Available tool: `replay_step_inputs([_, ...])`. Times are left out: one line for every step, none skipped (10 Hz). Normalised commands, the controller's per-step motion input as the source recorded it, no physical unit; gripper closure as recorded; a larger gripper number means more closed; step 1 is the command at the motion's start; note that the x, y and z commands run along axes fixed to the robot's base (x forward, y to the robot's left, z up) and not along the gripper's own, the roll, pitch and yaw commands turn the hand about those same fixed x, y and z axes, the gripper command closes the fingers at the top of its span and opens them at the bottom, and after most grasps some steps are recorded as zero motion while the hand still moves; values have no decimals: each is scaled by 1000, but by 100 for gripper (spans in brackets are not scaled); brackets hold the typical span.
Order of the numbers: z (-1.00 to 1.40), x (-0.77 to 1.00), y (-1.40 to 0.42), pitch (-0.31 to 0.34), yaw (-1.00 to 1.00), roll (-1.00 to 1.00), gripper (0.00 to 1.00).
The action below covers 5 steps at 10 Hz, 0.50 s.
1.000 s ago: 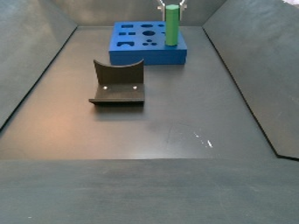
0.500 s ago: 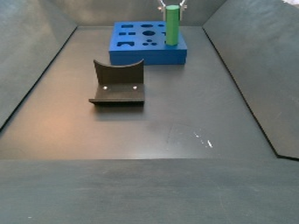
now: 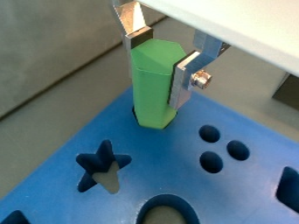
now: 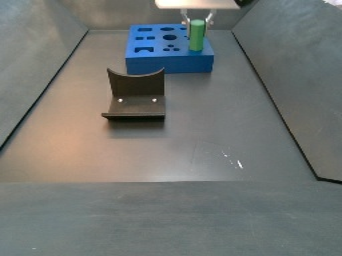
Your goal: Insert the hexagon object.
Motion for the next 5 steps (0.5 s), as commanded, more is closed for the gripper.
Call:
replay_step_inputs([-486, -51, -37, -354, 0, 137, 100])
replay_step_inputs([-526, 0, -46, -273, 0, 137, 100])
replay_step_inputs([-500, 0, -26, -149, 0, 50, 100])
replay_step_inputs([-174, -89, -6, -83, -26, 0, 100])
replay_step_inputs([0, 0, 0, 0, 0, 0, 100])
